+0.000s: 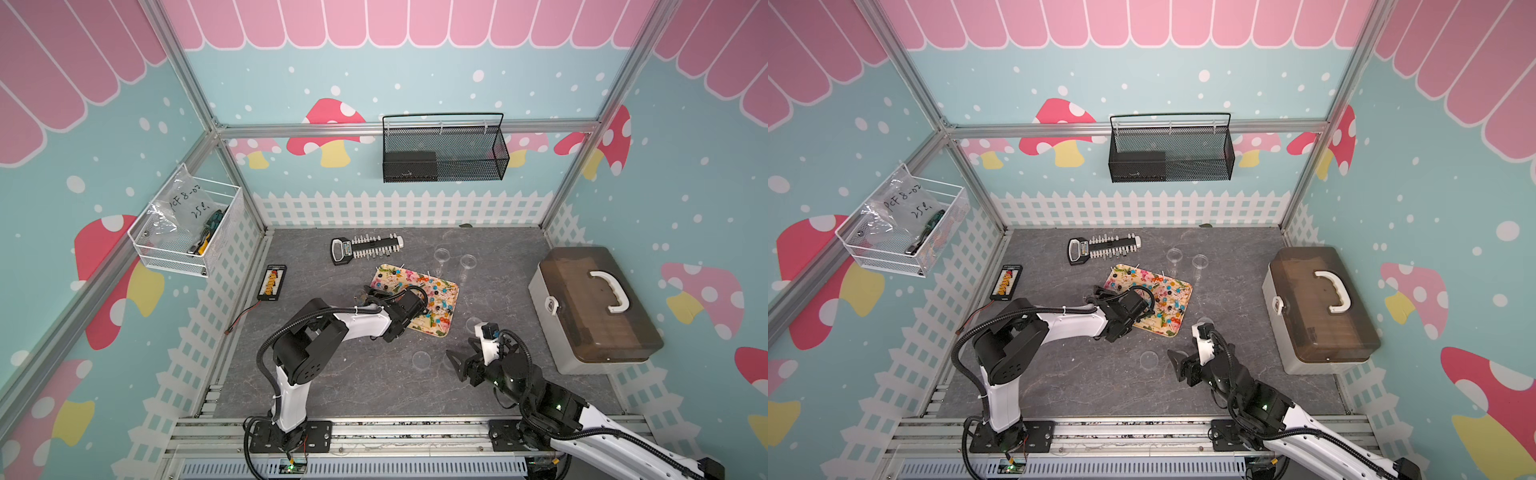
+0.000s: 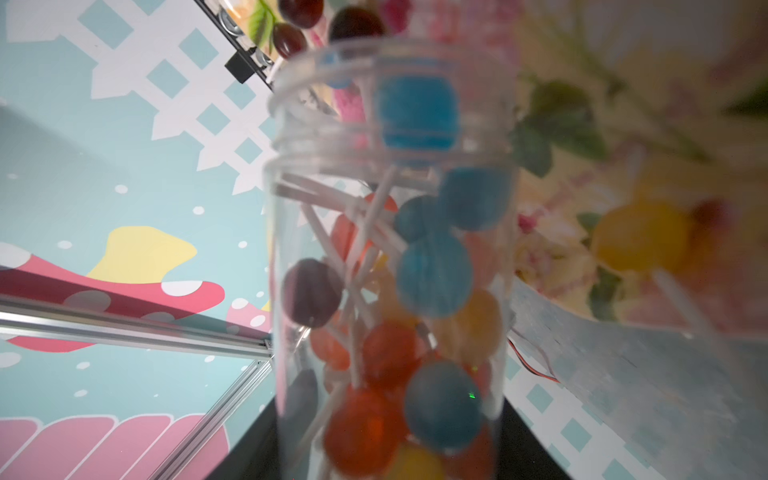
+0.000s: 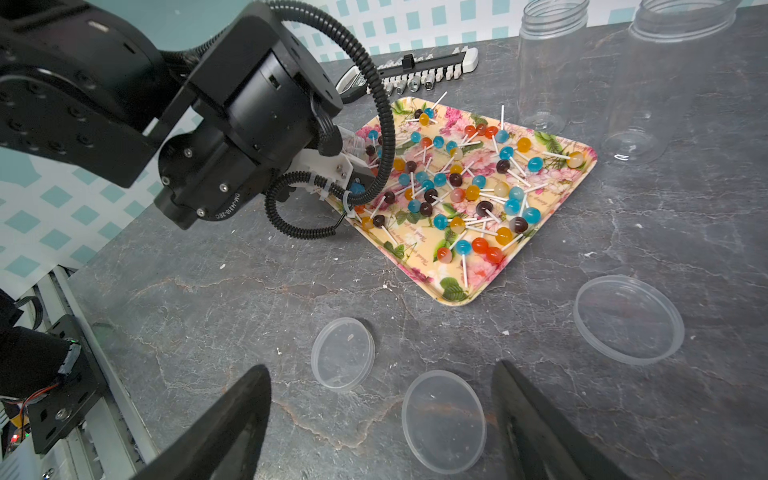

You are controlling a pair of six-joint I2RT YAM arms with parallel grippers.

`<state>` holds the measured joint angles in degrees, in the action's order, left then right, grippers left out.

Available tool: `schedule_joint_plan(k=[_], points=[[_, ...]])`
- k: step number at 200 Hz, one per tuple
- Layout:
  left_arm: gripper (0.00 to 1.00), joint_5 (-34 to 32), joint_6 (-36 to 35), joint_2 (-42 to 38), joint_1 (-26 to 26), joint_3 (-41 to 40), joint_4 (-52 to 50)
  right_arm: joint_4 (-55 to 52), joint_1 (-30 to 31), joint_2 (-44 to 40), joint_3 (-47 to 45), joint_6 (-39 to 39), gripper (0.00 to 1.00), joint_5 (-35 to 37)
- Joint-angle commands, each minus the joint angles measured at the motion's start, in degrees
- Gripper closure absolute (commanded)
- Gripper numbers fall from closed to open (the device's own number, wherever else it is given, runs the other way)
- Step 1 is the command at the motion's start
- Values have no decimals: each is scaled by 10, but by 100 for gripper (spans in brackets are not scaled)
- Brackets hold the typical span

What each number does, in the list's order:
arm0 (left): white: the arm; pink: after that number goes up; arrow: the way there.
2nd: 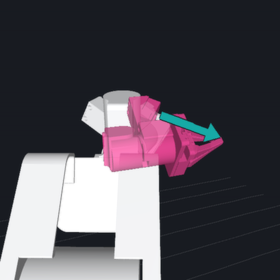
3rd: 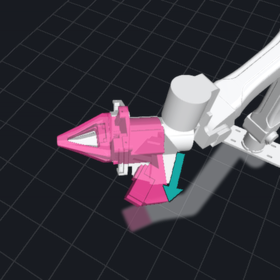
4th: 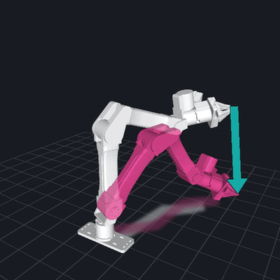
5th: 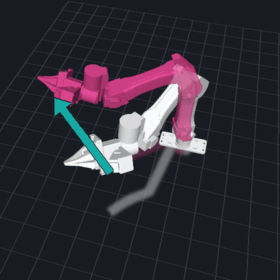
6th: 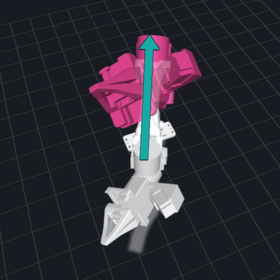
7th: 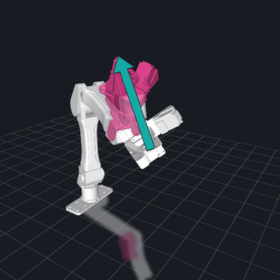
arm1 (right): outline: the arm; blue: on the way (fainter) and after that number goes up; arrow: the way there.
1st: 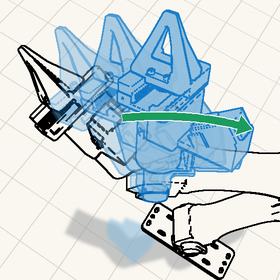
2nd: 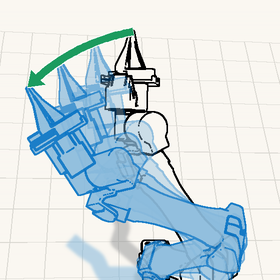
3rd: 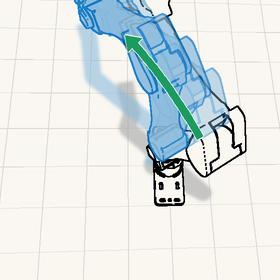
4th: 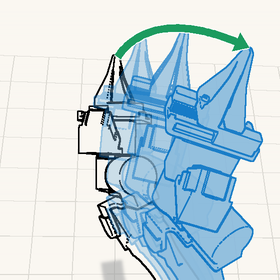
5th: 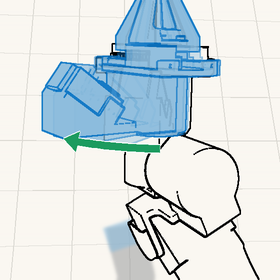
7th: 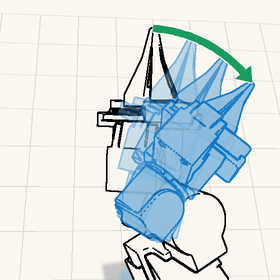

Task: Pour the candies out of the jar
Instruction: 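Pour the candies out of the jar onto the tray.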

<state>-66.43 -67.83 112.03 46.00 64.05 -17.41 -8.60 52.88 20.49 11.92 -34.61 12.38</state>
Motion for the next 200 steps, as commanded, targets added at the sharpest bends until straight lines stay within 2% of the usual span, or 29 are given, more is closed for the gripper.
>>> schedule_joint_plan(k=[1,26,82,200], points=[[43,10,-132,-2,6,-22,174,-3,-2,-16,-13,-19,19,0],[43,15,-228,7,7,-49,311,-10,-2,-30,-15,-25,19,4],[43,13,-241,-14,7,-52,328,-18,-1,-45,-17,-28,19,7],[43,45,-215,-56,25,-89,191,-18,-1,-41,-18,-34,19,-2]])
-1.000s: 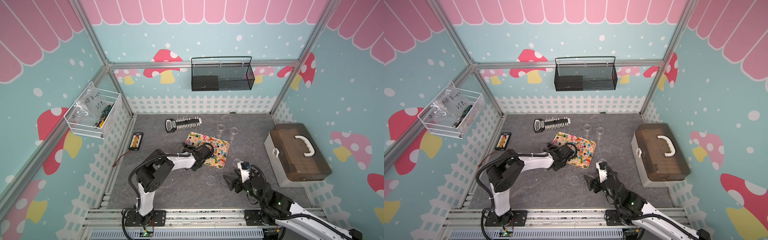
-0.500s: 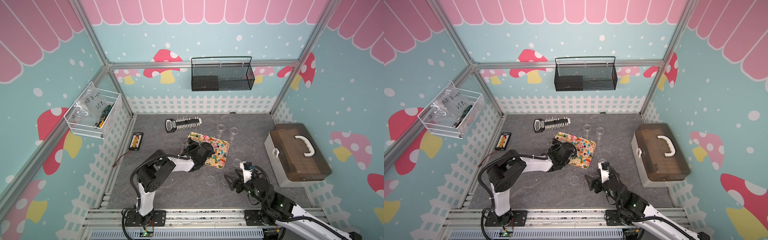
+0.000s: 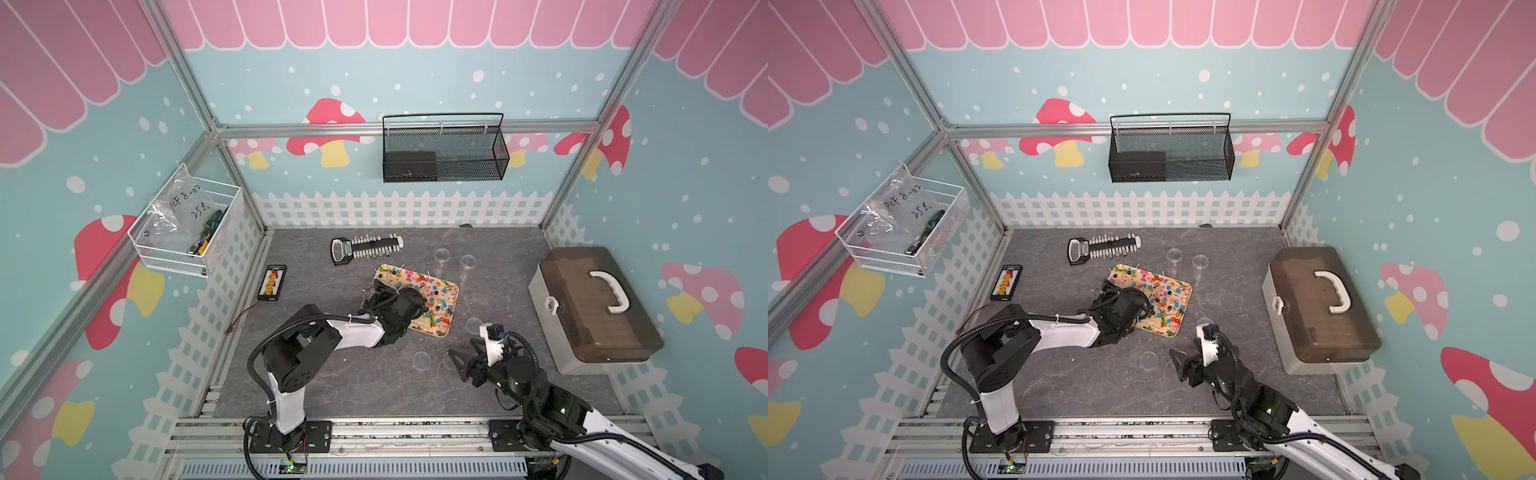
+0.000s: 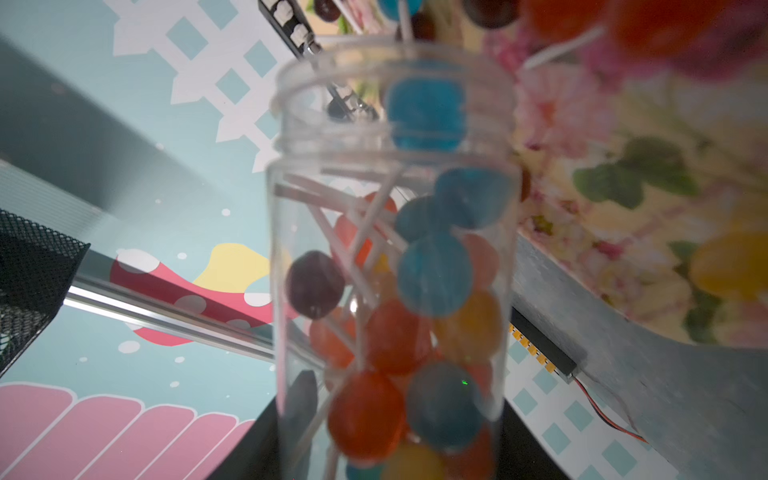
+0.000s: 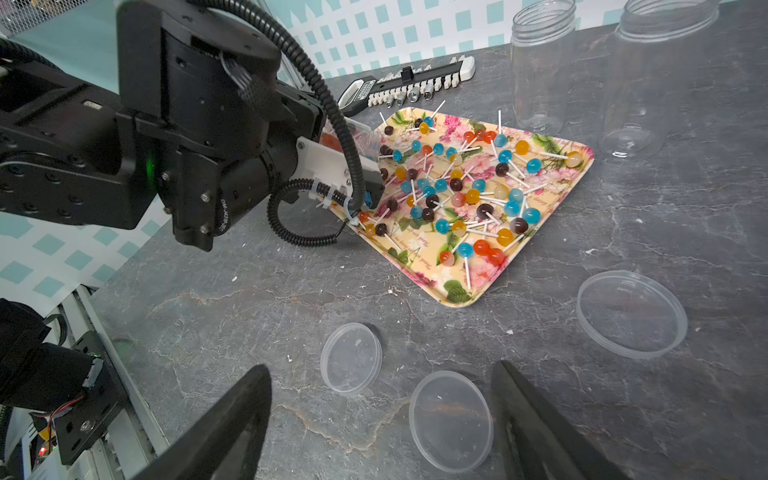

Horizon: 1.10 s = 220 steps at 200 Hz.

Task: Pour the candies out of the jar
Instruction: 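Pour the candies out of the jar onto the tray.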

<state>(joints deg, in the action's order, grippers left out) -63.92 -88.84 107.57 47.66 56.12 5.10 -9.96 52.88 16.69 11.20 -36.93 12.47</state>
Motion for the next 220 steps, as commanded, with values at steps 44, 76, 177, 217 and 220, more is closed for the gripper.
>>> schedule_joint_plan(k=[44,76,177,217,220], points=[[43,33,-11,5,8,-29,-22,-4,-1,-3,-10,-18,19,-9],[43,27,-20,-10,8,-23,-10,-3,-1,-6,-10,-27,19,-8],[43,102,105,-101,-14,65,-303,-3,-2,-9,-8,-29,20,-13],[43,216,244,-82,-23,192,-575,-4,-2,-10,-9,-28,20,-14],[43,222,248,-79,-24,198,-585,-4,-2,-10,-10,-28,20,-15]])
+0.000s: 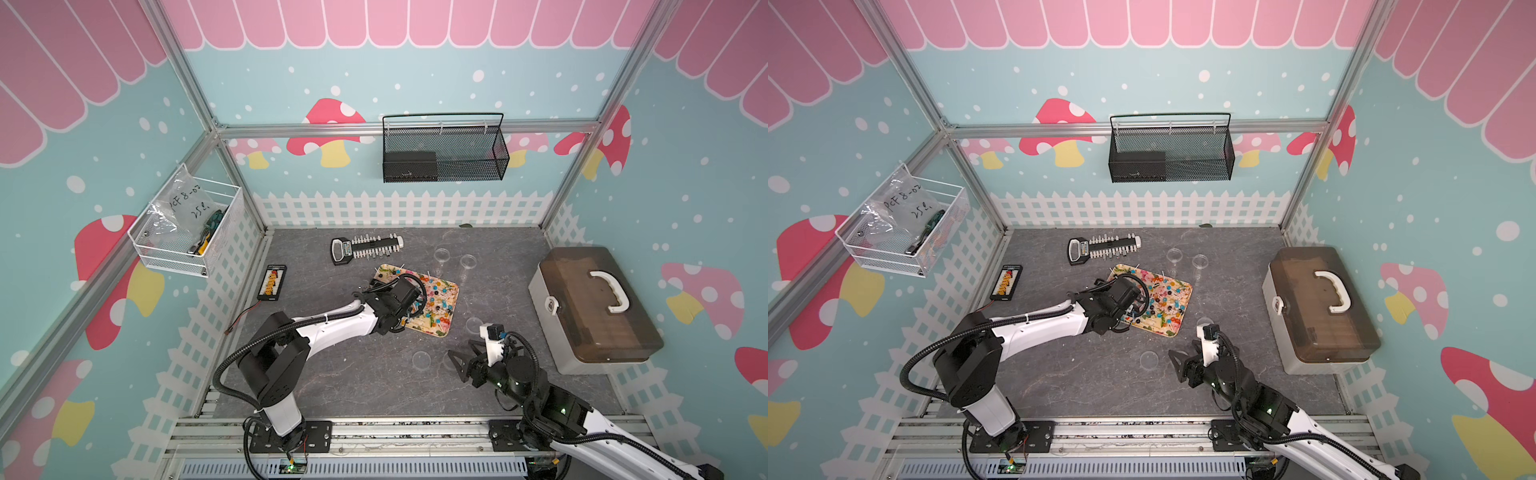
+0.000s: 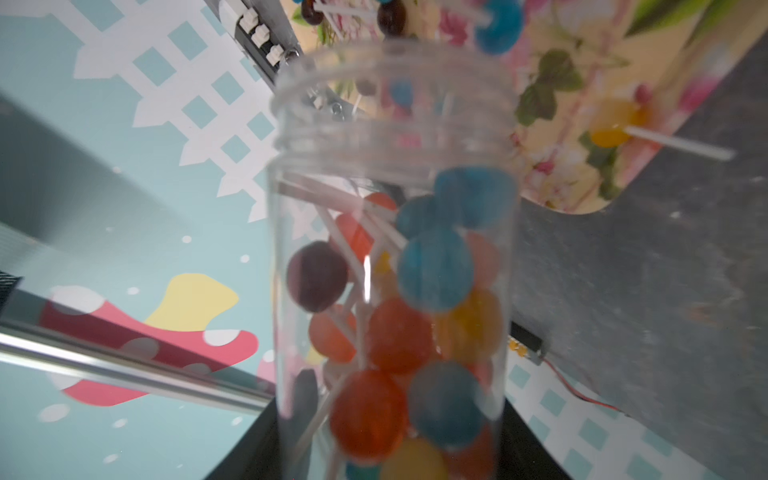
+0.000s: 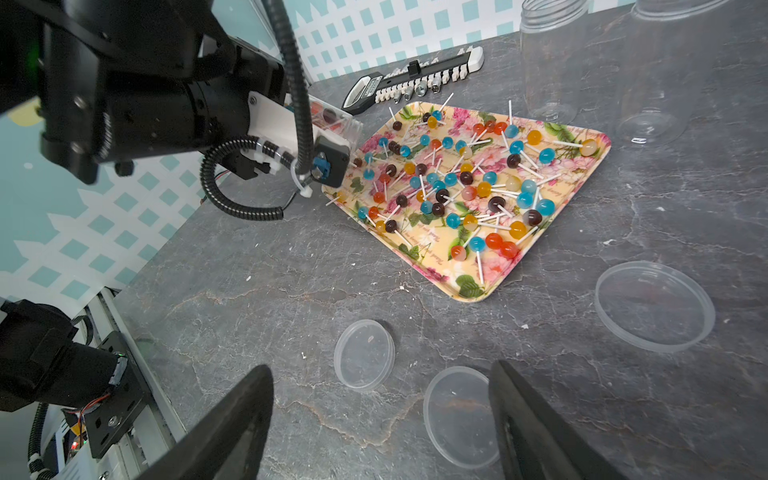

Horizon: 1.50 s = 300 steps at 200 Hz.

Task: Pour the candies out of the jar
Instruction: 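Pour the candies out of the jar onto the tray.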

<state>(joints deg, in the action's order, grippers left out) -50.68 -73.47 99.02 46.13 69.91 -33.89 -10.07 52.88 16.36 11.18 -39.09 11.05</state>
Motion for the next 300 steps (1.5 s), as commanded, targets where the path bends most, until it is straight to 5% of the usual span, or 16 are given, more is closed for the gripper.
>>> schedule_joint_plan(k=[1,134,247,300], points=[[43,91,96,7,-9,62,-197,-2,-2,-6,-10,-7,20,-1],[44,-24,56,144,-17,73,-47,-15,-2,-26,-19,-20,20,3],[44,-50,13,61,-29,56,-37,-24,-1,-43,-23,-25,20,8],[44,-43,9,83,-26,48,-20,-24,-1,-43,-22,-29,20,7]])
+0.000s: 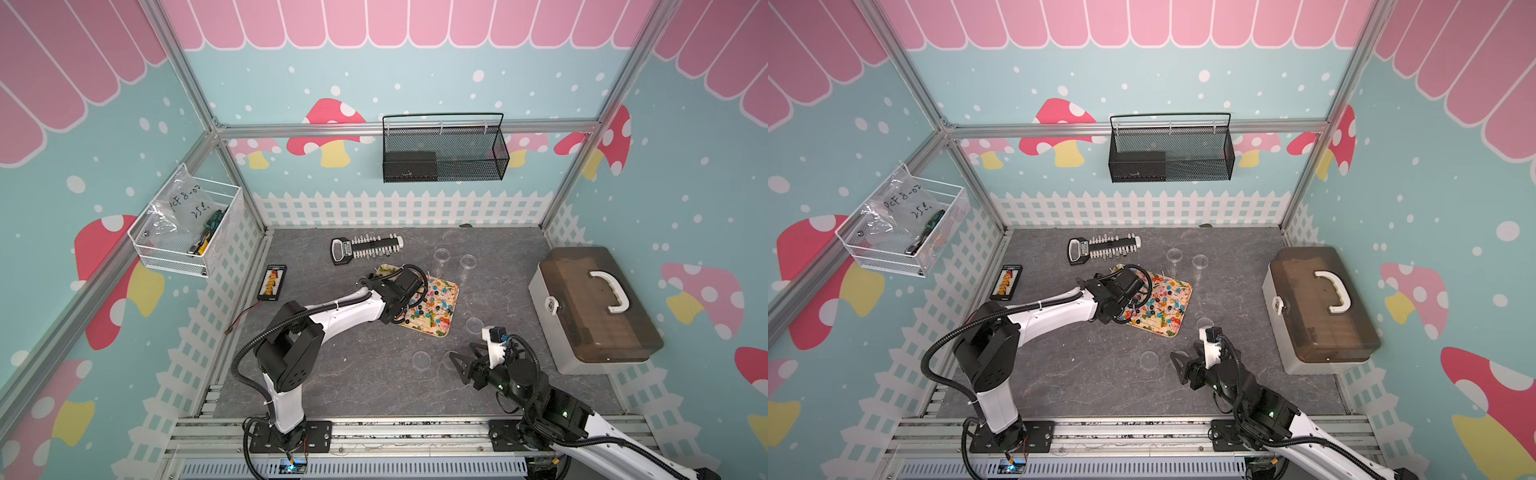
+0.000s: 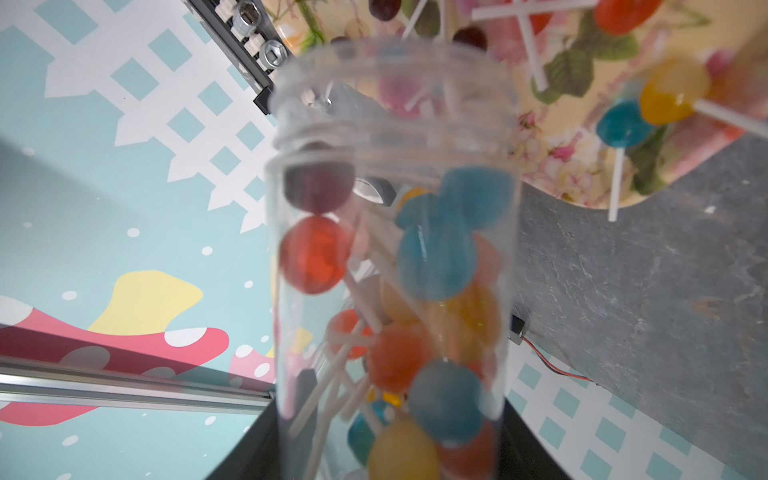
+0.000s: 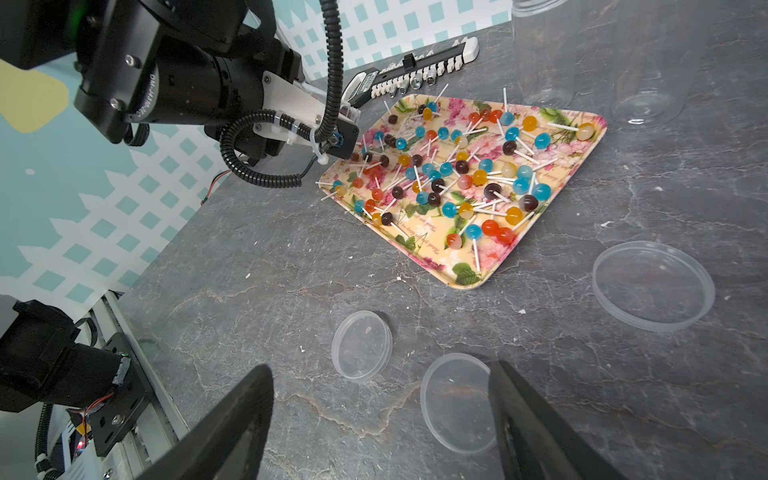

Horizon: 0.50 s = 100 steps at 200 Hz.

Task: Pour the candies out of the jar
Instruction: 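Pour the candies out of the jar onto the tray.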

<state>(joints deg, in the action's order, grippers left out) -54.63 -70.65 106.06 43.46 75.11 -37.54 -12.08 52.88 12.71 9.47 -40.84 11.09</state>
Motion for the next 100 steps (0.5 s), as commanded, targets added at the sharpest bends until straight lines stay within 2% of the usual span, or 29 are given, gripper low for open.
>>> schedule_joint_plan(k=[1,41,100], points=[[44,-3,-19,13,0,-4,17,-4,-1,-7,-5,-12,20,7],[43,-6,-35,57,3,8,54,-4,-2,-6,-4,-13,20,5],[43,-11,-50,58,12,-7,84,-4,-1,-8,-7,-17,20,2]])
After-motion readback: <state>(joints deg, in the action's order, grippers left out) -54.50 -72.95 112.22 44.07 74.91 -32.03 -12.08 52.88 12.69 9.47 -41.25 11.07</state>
